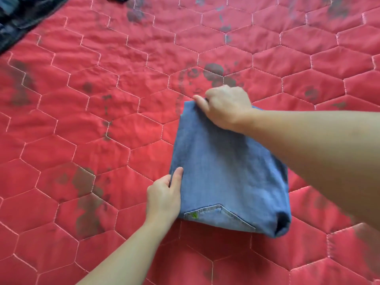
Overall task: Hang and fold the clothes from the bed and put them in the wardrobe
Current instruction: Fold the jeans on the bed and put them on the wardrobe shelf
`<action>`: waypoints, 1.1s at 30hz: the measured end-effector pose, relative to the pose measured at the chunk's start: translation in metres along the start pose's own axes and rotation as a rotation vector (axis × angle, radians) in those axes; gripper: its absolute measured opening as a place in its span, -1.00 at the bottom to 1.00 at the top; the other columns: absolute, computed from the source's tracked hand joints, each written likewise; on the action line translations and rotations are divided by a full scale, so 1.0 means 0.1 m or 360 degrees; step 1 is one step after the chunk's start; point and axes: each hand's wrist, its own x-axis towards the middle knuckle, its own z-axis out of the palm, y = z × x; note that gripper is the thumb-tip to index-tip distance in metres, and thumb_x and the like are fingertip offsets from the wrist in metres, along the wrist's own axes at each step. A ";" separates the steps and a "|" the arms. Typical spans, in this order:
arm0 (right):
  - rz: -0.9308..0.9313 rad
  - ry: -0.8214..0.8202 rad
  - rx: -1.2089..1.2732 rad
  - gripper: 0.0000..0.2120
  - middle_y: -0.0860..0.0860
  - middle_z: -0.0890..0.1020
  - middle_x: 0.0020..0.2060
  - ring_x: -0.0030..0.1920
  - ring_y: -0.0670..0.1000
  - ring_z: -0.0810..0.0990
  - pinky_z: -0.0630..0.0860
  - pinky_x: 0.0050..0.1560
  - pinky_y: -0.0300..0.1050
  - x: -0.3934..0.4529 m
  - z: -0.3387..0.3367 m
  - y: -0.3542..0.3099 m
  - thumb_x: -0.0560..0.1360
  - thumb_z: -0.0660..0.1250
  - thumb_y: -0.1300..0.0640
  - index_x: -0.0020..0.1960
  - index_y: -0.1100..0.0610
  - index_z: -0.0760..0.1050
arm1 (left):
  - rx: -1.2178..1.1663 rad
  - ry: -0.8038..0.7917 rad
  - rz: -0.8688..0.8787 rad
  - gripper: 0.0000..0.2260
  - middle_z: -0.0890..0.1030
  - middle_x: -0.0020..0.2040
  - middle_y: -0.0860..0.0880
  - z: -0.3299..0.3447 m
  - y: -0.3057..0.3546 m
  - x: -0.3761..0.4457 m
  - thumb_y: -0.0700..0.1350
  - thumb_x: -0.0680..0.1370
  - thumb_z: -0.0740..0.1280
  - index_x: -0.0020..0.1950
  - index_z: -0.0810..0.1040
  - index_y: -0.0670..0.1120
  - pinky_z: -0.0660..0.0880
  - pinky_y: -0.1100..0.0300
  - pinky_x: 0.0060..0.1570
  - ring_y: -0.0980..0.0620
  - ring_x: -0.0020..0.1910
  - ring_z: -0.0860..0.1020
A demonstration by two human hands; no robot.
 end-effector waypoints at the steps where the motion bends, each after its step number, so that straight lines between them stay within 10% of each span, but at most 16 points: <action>1: 0.0054 0.0012 -0.0005 -0.51 0.19 0.63 0.00 0.01 0.24 0.59 0.26 -0.14 -0.01 0.04 0.02 0.03 0.61 -0.03 -0.23 -0.24 0.06 0.43 | 0.0027 0.0007 -0.0030 -0.48 0.24 -0.52 0.05 0.01 0.02 0.00 0.19 0.58 0.18 -0.45 0.19 -0.10 0.19 0.07 -0.40 0.02 -0.47 0.21; 10: 0.0222 0.0291 0.0366 -0.68 0.07 0.49 0.15 0.18 0.15 0.45 0.27 0.19 0.07 -0.21 0.09 0.07 0.55 0.19 -0.15 0.13 0.06 0.46 | 0.0435 0.0128 0.0058 -0.47 0.44 -0.34 -0.07 -0.01 -0.01 0.00 0.26 0.57 0.11 -0.45 0.24 -0.08 0.34 0.00 -0.21 -0.23 -0.19 0.46; 13: 0.0440 0.0382 0.0494 -0.46 0.05 0.34 0.36 0.35 0.12 0.32 0.18 0.36 0.11 -0.83 -0.03 0.19 0.45 0.35 -0.12 0.37 -0.01 0.35 | 0.0212 0.0211 0.0070 -0.64 0.45 -0.15 -0.02 -0.01 -0.01 -0.08 0.13 0.57 0.25 -0.35 0.37 -0.02 0.39 0.00 0.03 -0.15 -0.04 0.47; 15: 0.0858 0.0300 0.0613 -0.30 0.08 0.27 0.42 0.41 0.14 0.26 0.16 0.39 0.17 -1.26 -0.04 0.31 0.41 0.39 -0.20 0.45 0.00 0.25 | -0.0006 0.0229 -0.0121 -0.76 0.48 0.00 -0.03 0.00 0.09 -0.11 0.14 0.54 0.29 -0.07 0.46 -0.03 0.40 0.00 0.11 -0.13 0.06 0.49; 19: 0.1578 0.0057 0.1297 -0.22 0.09 0.49 0.27 0.30 0.14 0.44 0.34 0.33 0.09 -1.67 0.07 0.31 0.32 0.36 -0.39 0.36 0.08 0.37 | 0.0097 -0.0086 -0.0436 -0.37 0.55 0.20 -0.09 0.00 0.28 -0.04 0.42 0.42 0.19 0.25 0.39 -0.04 0.41 -0.01 0.18 -0.16 0.23 0.50; 27: 0.1525 -0.0347 0.1895 -0.38 -0.20 0.71 -0.20 -0.23 -0.17 0.69 0.55 -0.17 -0.13 -1.83 0.06 0.29 0.14 0.41 -0.49 -0.04 -0.04 0.61 | -0.0053 -0.0489 -0.0541 -0.45 0.70 0.02 0.02 -0.05 0.22 -0.11 0.46 0.35 0.30 -0.04 0.67 0.01 0.53 0.09 0.08 0.00 0.04 0.64; 33: 0.1405 -0.1046 0.2383 -0.30 0.06 0.71 0.00 0.02 0.06 0.70 0.55 0.11 -0.02 -2.09 0.10 0.49 0.18 0.53 -0.29 0.15 0.14 0.62 | -0.0698 -0.1178 -0.0898 -0.39 0.72 0.01 0.02 -0.20 0.18 -0.18 0.33 0.21 0.46 0.10 0.67 -0.05 0.59 0.20 -0.10 0.06 -0.01 0.68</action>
